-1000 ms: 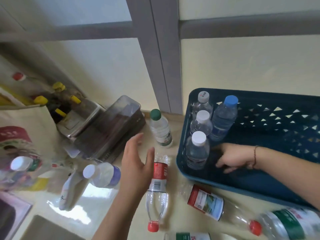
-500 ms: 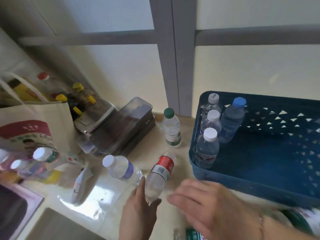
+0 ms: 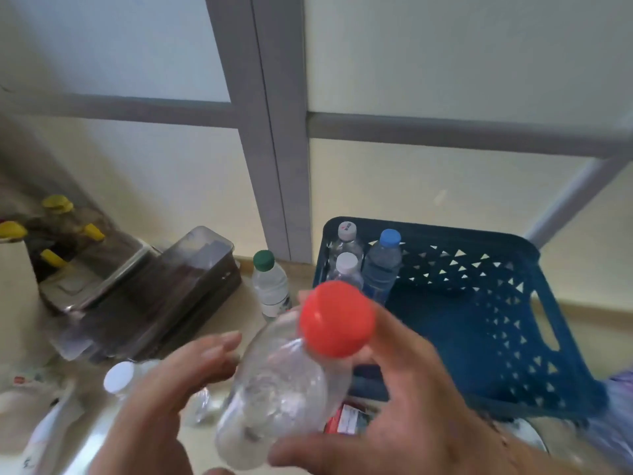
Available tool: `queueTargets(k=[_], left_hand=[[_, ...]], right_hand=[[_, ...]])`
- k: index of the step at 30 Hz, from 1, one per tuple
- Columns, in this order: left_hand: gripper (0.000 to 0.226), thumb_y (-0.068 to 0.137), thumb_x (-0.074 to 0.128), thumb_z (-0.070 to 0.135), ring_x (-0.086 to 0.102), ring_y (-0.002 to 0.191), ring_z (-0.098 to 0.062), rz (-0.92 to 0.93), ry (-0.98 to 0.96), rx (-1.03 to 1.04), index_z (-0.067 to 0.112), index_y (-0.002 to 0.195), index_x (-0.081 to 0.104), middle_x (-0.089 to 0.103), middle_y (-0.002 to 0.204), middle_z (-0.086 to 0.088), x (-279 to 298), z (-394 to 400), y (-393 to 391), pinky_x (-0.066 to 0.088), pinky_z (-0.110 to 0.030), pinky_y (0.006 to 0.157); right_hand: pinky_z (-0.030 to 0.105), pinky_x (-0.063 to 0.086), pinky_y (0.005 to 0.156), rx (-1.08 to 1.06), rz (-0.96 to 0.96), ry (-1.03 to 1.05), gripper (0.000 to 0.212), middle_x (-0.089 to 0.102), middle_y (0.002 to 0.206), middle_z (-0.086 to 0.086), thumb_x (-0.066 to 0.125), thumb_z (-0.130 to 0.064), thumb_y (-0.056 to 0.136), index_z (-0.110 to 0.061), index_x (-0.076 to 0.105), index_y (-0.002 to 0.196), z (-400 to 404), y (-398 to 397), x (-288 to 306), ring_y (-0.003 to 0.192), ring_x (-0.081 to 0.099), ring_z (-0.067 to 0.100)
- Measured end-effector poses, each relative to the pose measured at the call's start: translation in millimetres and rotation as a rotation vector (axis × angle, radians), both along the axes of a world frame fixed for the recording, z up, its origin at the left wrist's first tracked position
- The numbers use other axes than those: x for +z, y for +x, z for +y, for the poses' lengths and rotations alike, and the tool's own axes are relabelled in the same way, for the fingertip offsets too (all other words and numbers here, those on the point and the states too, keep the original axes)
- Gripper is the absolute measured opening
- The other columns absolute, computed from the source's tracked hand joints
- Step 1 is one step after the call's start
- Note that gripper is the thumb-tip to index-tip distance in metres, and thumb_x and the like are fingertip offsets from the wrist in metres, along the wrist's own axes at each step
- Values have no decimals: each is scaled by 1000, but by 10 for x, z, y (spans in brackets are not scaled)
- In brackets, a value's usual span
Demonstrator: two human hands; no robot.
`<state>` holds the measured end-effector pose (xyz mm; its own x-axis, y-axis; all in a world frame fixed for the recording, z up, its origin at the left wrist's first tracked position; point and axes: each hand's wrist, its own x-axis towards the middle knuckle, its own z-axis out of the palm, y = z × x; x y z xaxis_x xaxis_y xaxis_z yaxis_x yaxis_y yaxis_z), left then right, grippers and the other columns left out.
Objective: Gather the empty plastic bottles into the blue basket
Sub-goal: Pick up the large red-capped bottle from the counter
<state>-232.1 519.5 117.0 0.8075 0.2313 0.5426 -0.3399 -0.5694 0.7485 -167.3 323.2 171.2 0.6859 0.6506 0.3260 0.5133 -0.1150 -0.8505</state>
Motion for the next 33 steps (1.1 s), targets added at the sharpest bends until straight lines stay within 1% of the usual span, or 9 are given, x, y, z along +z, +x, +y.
queueTargets(k=[3,5,7,10,14,17,23,28,33], left_hand=[[35,96,51,54,67,108,-24,-141,-100,-126,32,119,64,70,117,6,127,-290,366,56,-36,86],[38,93,52,56,64,110,-18,16,21,-93,33,121,61,67,118,8,130,-473,718,55,-46,88],[45,91,54,59,52,124,-5,231,258,-107,35,128,55,56,136,14,40,-495,1059,49,-40,104],[64,86,58,65,37,140,-11,405,497,-162,35,141,43,32,158,13,-189,-573,1392,36,-37,114],[65,84,67,52,42,137,-18,400,593,-188,26,140,49,42,153,5,-410,-633,1506,36,-37,115],[63,83,70,49,42,135,-17,376,599,-196,23,138,53,51,145,4,-515,-625,1534,28,-28,112],[54,79,64,36,34,139,-16,331,547,-202,20,131,59,55,140,1,-607,-665,1550,30,-43,114],[47,79,51,38,33,140,-39,147,516,-144,14,116,68,55,140,-7,-441,-908,1459,24,-46,116],[25,95,44,57,46,131,-29,-168,287,-370,57,120,48,37,144,38,-138,-1641,1202,33,-53,112]], right_hand=[[25,55,84,-115,-213,-67,75,62,116,-17,90,-35,54,-23,58,120,-428,326,330,107,60,-3],[8,51,79,-192,-371,-154,80,56,116,-27,87,-51,55,-30,47,122,-552,560,410,104,57,-13],[2,47,77,-288,-389,-248,81,47,111,-37,81,-60,59,-45,35,124,-608,791,287,100,54,-19],[22,57,78,-400,-198,-409,78,49,109,-30,86,-51,61,-49,36,120,-659,1132,-219,92,60,-2],[37,53,86,-363,-18,-516,72,52,113,-15,85,-42,63,-42,40,119,-611,1423,-879,93,59,7],[38,52,88,-338,42,-518,72,44,117,-11,85,-41,65,-42,39,121,-526,1499,-1164,99,57,12],[45,54,86,-413,89,-516,72,34,119,1,83,-22,72,-32,38,127,-487,1470,-1480,93,60,29],[50,52,89,-379,141,-520,85,36,124,10,84,-21,72,-28,28,135,-585,1452,-1485,98,57,37],[46,42,105,-399,125,-457,82,49,131,20,83,-17,73,-11,38,142,-1073,1322,-1020,120,51,34]])
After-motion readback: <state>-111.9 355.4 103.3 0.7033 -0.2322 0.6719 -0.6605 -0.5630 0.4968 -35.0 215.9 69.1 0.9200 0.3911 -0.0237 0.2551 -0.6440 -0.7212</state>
